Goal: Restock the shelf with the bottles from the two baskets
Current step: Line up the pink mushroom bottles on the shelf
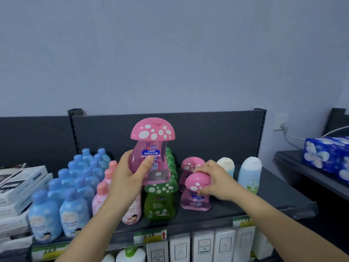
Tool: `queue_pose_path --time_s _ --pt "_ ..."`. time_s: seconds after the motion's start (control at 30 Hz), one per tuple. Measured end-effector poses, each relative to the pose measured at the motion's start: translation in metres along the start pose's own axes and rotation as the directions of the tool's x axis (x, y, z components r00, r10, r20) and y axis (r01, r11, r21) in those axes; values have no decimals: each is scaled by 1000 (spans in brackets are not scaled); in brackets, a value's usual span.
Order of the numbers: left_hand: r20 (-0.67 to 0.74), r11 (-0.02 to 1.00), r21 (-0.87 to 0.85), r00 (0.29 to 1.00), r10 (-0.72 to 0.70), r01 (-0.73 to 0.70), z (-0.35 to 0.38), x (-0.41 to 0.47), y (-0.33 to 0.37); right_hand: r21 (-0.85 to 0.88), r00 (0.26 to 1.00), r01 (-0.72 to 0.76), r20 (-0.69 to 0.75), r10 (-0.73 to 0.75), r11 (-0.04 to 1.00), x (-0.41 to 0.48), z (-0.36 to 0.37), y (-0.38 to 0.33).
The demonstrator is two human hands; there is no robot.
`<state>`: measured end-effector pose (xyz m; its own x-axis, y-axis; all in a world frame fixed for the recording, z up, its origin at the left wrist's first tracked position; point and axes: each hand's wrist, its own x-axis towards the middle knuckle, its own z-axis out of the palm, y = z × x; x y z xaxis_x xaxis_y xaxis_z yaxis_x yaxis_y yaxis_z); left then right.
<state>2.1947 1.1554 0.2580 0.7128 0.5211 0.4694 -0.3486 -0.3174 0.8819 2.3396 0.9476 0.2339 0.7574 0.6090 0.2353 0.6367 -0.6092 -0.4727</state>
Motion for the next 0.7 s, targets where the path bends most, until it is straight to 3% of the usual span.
queue_pose_path --time_s 0.3,0.7 --pt "43 999 19 999 -28 27 22 51 -32 -187 997 79 23 -76 979 42 8 22" --pt "111 999 31 994 -18 15 52 58 -37 -148 993 120 -2 -121 982 46 14 35"
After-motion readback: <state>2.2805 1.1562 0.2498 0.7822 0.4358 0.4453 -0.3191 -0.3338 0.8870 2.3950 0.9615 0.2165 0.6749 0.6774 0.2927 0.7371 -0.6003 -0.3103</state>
